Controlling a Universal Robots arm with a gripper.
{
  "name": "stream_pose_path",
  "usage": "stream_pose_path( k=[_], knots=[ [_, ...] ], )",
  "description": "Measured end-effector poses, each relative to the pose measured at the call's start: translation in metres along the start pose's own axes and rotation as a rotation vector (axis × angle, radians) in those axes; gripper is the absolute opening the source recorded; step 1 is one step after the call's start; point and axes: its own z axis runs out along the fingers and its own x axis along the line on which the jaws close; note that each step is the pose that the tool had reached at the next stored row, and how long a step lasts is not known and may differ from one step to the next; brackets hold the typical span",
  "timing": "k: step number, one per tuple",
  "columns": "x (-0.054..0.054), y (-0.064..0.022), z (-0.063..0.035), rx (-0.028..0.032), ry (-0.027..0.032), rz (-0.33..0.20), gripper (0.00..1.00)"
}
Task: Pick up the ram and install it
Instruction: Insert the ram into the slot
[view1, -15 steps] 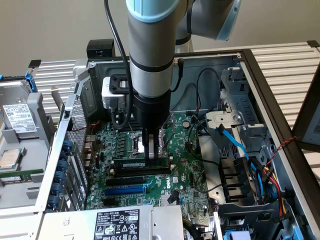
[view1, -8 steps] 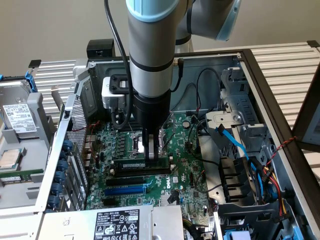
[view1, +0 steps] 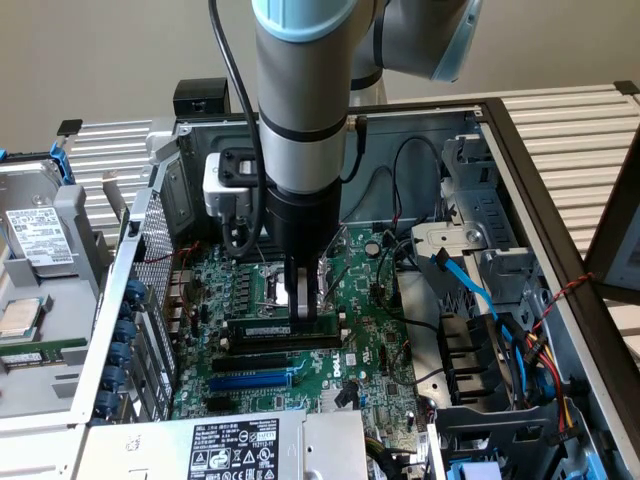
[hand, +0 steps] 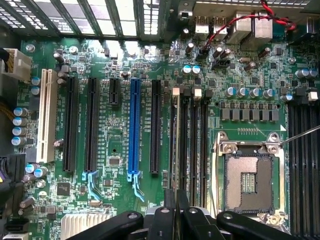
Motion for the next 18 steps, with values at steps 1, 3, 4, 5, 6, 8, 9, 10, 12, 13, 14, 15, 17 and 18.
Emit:
stream_pose_path(
  k=[1, 3, 4, 5, 6, 8, 9, 10, 12, 13, 14, 15, 17, 18],
  knots=[
    [-0.0001, 0.0001, -0.0005, 0.0005, 0.0008, 0.0, 0.13],
    [-0.0002, 0.0005, -0.0006, 0.0017, 0.0027, 0.0, 0.13],
    [-0.0005, 0.0006, -0.0007, 0.002, 0.0062, 0.0, 0.13],
    [-0.0012, 0.0006, -0.0006, 0.0023, 0.0115, 0.0, 0.13],
    [-0.0024, 0.0006, -0.0006, 0.0024, 0.0188, 0.0, 0.13],
    [-0.0051, 0.0007, -0.0004, 0.0025, 0.0263, -0.003, 0.13],
    [-0.0068, 0.0007, -0.0003, 0.0027, 0.0277, -0.004, 0.13],
    [-0.0082, 0.0008, -0.0002, 0.0028, 0.0292, -0.006, 0.13],
    [-0.0093, 0.0012, 0.0, 0.0033, 0.0315, -0.006, 0.13],
    [-0.0092, 0.0015, 0.0, 0.0032, 0.0322, -0.006, 0.13],
    [-0.0092, 0.0016, 0.0, 0.0032, 0.0331, -0.006, 0.13],
    [-0.0093, 0.0016, 0.0001, 0.0034, 0.0339, -0.006, 0.13],
    [-0.0093, 0.0016, 0.0003, 0.0035, 0.0373, -0.006, 0.13],
    [-0.0093, 0.0016, 0.0004, 0.0035, 0.0395, -0.006, 0.13]
  ],
)
